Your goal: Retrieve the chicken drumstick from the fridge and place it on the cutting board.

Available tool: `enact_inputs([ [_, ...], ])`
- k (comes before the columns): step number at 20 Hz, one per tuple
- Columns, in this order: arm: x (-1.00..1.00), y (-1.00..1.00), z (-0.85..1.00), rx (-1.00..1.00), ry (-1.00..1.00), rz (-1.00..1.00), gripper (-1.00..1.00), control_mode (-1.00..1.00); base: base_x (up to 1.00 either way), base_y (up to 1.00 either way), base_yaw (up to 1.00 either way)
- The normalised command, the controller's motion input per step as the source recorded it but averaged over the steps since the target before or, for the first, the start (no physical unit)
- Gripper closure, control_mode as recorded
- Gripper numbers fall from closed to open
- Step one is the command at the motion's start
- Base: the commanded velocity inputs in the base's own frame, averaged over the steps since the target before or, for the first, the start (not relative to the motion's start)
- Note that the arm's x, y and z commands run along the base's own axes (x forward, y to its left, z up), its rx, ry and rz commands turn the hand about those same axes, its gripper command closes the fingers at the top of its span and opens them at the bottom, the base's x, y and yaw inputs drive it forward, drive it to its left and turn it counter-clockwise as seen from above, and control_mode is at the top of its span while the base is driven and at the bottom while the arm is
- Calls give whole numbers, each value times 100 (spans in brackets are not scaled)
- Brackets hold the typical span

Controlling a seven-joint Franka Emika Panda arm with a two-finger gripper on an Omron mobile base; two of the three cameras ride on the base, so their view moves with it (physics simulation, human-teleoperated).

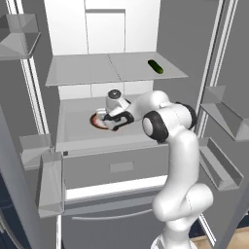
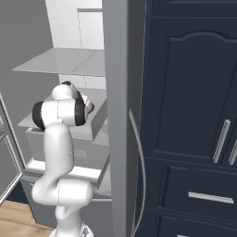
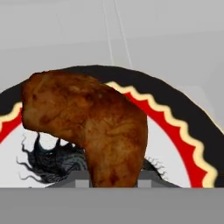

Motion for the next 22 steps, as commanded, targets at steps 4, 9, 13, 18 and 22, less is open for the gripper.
enact_inputs([
  [4,-19,0,0,0,-22,0,100,-100,0,0,0],
  [9,-17,0,16,0,-10,0,100,-100,0,0,0],
  [13,-20,0,25,2,-7,0,100,-100,0,0,0],
  [18,-30,0,56,2,-4,-1,100,-100,0,0,0],
  [22,-36,-1,49,0,-4,0,100,-100,0,0,0],
])
